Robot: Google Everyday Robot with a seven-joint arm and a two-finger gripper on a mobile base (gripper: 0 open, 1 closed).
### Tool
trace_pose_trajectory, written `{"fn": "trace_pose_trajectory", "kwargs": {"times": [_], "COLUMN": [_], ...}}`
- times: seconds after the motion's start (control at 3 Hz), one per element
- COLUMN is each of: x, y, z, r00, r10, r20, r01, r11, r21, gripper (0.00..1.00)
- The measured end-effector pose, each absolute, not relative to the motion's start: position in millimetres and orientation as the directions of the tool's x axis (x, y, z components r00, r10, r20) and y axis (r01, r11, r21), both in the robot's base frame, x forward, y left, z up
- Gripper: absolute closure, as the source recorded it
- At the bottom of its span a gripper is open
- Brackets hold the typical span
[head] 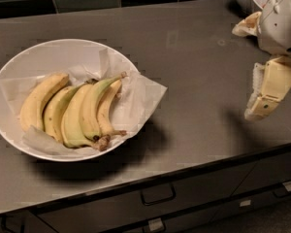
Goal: Pick banana from white bowl
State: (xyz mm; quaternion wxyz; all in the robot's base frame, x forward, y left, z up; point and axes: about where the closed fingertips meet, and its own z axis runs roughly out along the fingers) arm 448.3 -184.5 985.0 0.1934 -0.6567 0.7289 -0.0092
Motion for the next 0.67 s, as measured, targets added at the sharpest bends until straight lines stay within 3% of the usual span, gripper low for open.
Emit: {"fn": "trace_pose_trajectory", "kwargs": {"times": [0.33, 0.67], "x": [438.0, 438.4], "y": [-149.4, -146.3], "z": [982.8, 985.0], "r00": [0.142, 0.199], "r10": [-0.936, -0.928], "r20": [-0.322, -0.314], "r01": [-0.966, -0.954], "r11": [-0.060, -0.111], "r21": [-0.253, -0.278], "gripper": [0.00, 0.00]}}
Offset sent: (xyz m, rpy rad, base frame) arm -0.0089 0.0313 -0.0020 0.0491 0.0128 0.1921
